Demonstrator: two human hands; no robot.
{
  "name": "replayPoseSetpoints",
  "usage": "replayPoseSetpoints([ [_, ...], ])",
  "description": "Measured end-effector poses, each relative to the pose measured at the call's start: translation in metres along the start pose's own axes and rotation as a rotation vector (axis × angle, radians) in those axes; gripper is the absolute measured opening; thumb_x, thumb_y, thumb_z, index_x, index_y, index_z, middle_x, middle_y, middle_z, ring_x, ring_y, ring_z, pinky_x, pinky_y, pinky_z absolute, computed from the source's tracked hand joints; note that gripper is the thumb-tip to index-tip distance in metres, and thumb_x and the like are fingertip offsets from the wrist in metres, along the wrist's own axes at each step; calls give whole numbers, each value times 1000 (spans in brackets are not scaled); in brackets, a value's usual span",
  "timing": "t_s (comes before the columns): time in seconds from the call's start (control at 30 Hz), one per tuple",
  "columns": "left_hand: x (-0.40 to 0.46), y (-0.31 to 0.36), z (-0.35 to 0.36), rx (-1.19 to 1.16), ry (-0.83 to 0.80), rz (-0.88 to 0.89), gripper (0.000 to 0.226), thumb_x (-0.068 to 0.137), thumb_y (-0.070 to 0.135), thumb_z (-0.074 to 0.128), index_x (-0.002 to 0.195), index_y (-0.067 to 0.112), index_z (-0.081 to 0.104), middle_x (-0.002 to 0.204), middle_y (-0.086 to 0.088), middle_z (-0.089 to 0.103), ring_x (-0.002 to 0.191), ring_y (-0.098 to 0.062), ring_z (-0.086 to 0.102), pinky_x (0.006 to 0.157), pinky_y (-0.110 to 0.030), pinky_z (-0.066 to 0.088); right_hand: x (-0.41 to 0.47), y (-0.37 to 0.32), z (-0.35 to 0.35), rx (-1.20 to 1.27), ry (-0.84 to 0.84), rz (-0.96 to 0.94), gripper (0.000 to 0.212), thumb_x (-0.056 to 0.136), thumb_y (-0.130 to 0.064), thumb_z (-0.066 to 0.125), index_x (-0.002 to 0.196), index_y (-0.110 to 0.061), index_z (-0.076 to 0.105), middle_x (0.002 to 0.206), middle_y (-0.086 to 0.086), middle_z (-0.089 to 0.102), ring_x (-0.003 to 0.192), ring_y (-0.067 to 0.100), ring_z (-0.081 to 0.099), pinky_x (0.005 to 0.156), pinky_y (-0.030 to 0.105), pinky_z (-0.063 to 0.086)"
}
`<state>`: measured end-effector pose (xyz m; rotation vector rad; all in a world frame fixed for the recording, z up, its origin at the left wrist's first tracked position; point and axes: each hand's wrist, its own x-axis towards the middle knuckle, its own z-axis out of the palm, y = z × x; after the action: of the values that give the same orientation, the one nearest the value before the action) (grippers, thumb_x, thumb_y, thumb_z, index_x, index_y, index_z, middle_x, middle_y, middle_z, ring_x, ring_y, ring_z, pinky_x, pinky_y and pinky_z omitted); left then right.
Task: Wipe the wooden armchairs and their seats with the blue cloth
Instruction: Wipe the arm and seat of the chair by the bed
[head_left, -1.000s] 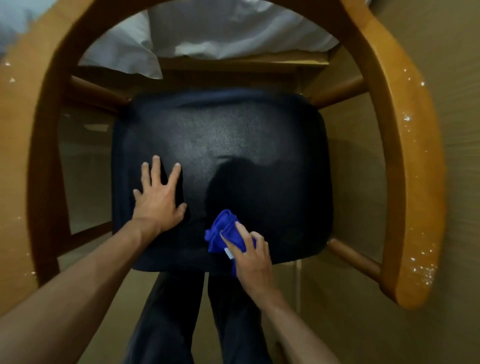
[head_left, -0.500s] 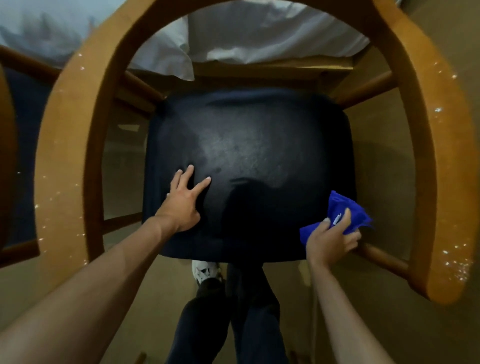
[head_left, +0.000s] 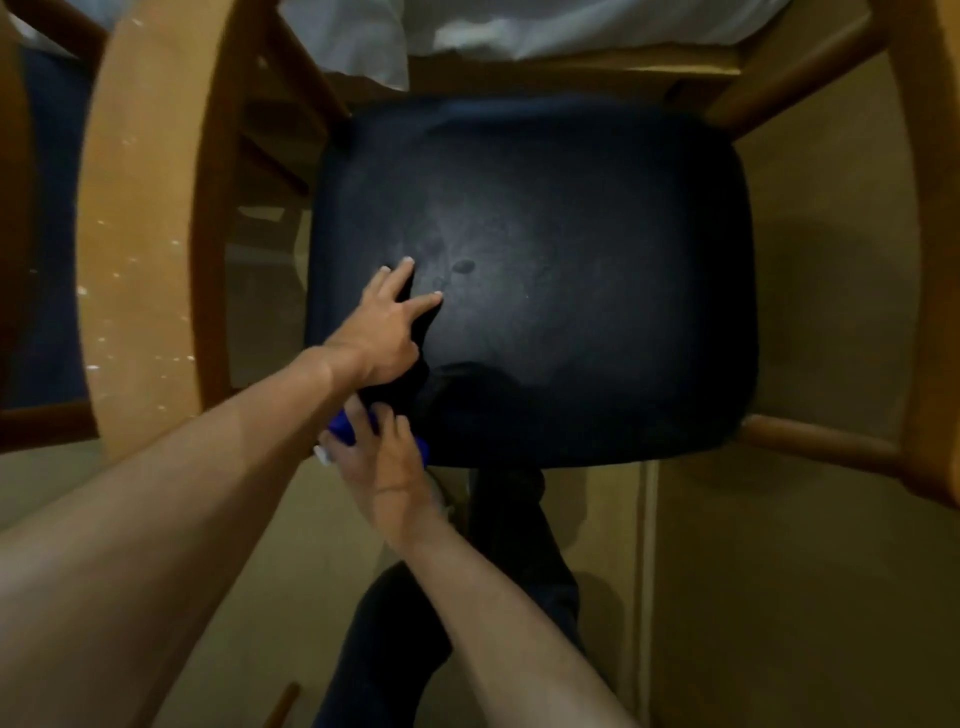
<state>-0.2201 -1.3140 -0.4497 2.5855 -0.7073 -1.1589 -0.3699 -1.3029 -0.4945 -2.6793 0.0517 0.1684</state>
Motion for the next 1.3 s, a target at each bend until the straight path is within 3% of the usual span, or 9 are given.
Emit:
replayPoseSetpoints([
  [0.2,1,-1,8,3,75,-5,69,88,3,52,150,22,28,160,-12,-1,146,-34,-2,118,-47,14,-54,116,-38,-83,91,-192,33,97,-21,42,122,-34,59,130,9,46,97,30,50,74,38,41],
  [0.33,2,19,17,39,-16,-115,82,91,35,59,150,41,3,158,-7,-20,144,-33,-19,109,-68,16,-97,210,-97,116,205,505,34,92,-55,48,119,-37,54,117,-9,58,107,15,55,95,41,47],
  [0.4,4,29,25,106,-42,-143,95,84,49,64,149,44,-6,153,-8,-32,141,-36,-27,107,-70,15,-102,243,-111,99,378,866,39,97,-49,42,132,-34,48,133,2,49,120,21,46,104,39,39],
  [0.57,6,35,38,217,-13,-168,115,75,57,70,147,39,-18,148,-15,-39,138,-42,-30,106,-72,15,-54,231,-89,-87,635,1265,39,97,-19,39,132,-10,53,106,31,54,84,47,53,74,49,45],
  [0.77,4,38,33,236,-13,-179,114,75,55,71,148,39,-16,150,-15,-36,139,-42,-26,107,-70,18,-65,116,-44,-167,323,615,44,92,-11,44,134,-19,51,116,23,51,94,35,48,73,43,42],
  [0.9,-3,43,24,241,-60,-189,104,82,38,69,150,37,-9,152,-14,-33,141,-40,-23,107,-65,27,-89,169,-57,-286,161,65,51,86,-19,48,136,-31,42,137,11,39,101,29,47,77,38,45],
  [0.97,-11,49,21,229,-104,-185,96,84,34,64,151,35,-5,154,-13,-30,142,-39,-20,105,-63,31,-89,204,-74,-309,201,154,46,87,-26,47,133,-31,45,136,11,41,99,32,48,74,40,46],
  [1.13,-35,57,14,137,-238,-175,78,89,28,56,152,28,9,158,-6,-19,146,-34,-9,107,-61,30,-24,194,-111,13,308,975,47,91,-7,57,137,-12,49,123,37,44,93,53,48,75,56,44],
  [1.3,-77,60,-1,27,-120,-207,71,91,22,49,151,18,10,159,-7,-8,146,-33,-5,112,-61,20,7,120,-121,48,-143,403,53,87,-7,61,137,-17,50,134,23,44,104,44,48,87,48,46],
])
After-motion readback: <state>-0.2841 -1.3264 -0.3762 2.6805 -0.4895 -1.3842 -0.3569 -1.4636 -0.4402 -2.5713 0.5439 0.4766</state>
